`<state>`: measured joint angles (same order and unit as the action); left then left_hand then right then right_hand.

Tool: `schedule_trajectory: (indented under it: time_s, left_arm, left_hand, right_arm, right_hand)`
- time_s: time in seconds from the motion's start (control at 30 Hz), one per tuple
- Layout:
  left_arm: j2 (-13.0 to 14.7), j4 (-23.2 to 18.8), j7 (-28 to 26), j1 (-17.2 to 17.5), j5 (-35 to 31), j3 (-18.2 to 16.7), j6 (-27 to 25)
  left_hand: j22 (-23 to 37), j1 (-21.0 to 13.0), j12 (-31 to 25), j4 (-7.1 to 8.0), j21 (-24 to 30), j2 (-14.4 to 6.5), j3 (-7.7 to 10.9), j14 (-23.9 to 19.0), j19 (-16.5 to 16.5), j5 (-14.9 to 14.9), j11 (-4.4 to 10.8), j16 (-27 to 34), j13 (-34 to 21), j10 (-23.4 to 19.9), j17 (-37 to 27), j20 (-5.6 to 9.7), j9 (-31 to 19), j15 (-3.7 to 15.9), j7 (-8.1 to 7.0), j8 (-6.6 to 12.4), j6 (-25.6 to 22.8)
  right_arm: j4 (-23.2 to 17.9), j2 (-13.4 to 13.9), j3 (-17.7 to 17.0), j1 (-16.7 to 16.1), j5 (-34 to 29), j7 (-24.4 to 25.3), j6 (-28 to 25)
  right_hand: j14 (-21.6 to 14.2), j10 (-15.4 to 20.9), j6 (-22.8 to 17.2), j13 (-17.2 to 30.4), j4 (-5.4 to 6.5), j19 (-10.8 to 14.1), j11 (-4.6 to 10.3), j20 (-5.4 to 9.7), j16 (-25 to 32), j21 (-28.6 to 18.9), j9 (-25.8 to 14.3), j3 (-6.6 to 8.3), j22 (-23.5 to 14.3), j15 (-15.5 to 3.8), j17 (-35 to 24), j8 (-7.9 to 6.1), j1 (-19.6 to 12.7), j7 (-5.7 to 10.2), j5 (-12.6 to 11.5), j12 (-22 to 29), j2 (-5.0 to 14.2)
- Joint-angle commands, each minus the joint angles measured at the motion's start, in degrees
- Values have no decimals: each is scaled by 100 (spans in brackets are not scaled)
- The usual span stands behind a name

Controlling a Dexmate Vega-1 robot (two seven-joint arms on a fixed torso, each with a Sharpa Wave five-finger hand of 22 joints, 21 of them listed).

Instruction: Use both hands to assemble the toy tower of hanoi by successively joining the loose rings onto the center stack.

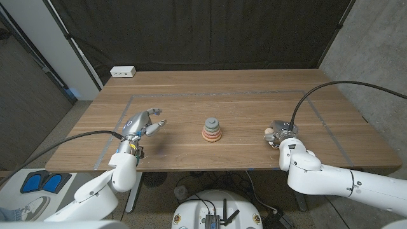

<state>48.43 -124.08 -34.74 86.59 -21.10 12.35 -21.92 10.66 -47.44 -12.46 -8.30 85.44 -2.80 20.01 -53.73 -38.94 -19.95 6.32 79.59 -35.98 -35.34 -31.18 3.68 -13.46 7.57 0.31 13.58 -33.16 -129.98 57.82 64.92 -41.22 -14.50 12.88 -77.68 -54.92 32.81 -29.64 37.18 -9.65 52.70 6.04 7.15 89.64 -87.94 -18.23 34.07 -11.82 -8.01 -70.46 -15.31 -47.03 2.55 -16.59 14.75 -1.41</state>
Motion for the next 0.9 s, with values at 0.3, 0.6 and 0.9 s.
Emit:
schedule_trajectory:
  time_s: [0.3,0.6,0.9]
  left_arm:
    - [-53,-73,-39,144,-13,-105,-67]
    - [-102,-71,-82,140,-10,-145,-111]
    - [-75,-80,-33,134,-13,-174,-122]
  left_hand:
    - [0,75,2,-31,-16,-63,86,-43,-38,-45,5,-19,-31,-115,-34,794,-29,505,-34,-1,-106]
    - [5,80,11,-73,-26,-59,132,-26,-43,-52,17,-28,-52,-109,-41,799,-36,506,-40,-17,-100]
    - [13,49,20,-120,-28,-39,171,-15,-45,-58,31,-28,-64,-105,-45,809,-42,507,-47,-26,-101]
  right_arm:
    - [156,29,-645,-474,244,200,733]
    - [127,-31,-970,-761,194,382,917]
    - [166,-104,-1005,-765,29,341,941]
  right_hand:
    - [-866,1080,-813,185,-39,603,240,550,60,-56,-20,62,-37,-442,-42,-358,-555,56,-117,220,158]
    - [-1079,1342,-973,306,-36,749,238,552,47,-37,-58,78,-40,-440,-45,-445,-700,0,-187,279,224]
    - [-1154,1345,-992,382,-34,797,261,550,36,-33,-65,75,-59,-438,-46,-454,-760,12,-218,260,228]
